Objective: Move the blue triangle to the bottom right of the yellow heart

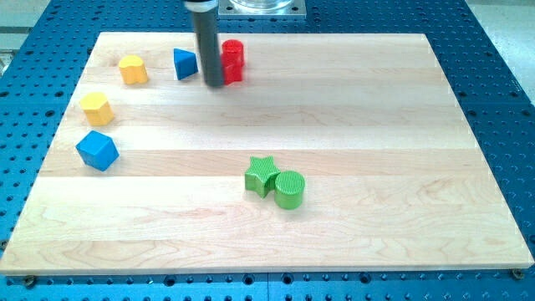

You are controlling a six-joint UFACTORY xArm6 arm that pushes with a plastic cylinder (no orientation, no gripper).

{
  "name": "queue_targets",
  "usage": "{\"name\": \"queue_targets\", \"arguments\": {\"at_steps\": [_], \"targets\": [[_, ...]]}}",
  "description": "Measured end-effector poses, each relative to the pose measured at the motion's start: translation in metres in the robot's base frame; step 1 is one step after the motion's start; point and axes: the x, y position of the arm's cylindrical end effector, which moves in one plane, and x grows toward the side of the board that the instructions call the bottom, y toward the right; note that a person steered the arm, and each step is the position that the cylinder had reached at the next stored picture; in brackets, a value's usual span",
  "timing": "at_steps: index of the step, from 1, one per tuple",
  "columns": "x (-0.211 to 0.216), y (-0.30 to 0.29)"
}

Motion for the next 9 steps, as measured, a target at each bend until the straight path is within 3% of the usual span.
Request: {"name": "queue_targets", "arguments": {"at_steps": [1,2,3,4,6,8,9], "targets": [[-0.012,0.017],[-0.015,-0.054],[-0.059,-0.033],[-0.070,-0.083],[0.085,-0.111],[0.000,-0.113],[-0.024,-0.068]]}}
